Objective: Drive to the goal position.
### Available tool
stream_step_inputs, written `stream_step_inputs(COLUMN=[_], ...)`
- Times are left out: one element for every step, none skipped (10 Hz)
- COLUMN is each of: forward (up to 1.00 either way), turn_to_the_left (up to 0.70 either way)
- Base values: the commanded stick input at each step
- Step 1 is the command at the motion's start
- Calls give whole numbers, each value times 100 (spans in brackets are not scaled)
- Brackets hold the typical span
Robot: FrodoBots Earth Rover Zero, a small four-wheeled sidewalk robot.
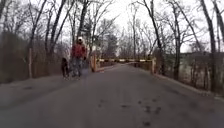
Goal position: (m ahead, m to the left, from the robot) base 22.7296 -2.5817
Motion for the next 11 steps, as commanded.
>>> stream_step_inputs(forward=[70,70,70,70,70,70,70,70,70,70,70], turn_to_the_left=[30,0,0,0,35,33,31,29,0,0,0])
